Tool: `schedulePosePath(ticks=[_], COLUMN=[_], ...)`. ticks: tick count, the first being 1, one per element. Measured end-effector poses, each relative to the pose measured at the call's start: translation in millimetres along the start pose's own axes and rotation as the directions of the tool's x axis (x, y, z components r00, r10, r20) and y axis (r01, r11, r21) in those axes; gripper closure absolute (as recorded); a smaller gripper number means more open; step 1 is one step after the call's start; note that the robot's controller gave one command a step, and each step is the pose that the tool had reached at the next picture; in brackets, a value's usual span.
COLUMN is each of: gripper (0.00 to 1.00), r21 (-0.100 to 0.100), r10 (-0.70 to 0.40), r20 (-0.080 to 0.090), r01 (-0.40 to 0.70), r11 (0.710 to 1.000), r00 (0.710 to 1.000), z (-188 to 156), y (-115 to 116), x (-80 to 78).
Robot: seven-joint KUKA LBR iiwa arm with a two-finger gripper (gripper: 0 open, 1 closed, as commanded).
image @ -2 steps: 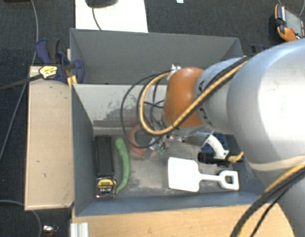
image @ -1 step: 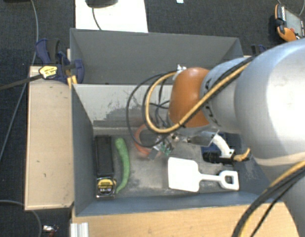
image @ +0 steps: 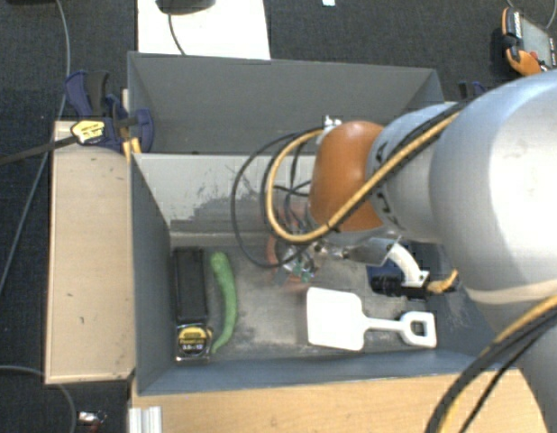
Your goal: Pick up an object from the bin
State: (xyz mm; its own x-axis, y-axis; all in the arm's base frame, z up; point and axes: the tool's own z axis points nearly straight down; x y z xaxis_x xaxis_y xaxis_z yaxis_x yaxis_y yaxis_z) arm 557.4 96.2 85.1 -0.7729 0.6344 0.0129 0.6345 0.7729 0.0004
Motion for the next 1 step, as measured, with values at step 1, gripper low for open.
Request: schedulePosePath(ticks=[1], gripper=[1.0], r21=[-0.001], r10=[-0.025], r20=[0.001], r01=[0.025], r11=[1.0], r00=[1.0], z=[-58.5], y=[-22.7], x=[-9.7])
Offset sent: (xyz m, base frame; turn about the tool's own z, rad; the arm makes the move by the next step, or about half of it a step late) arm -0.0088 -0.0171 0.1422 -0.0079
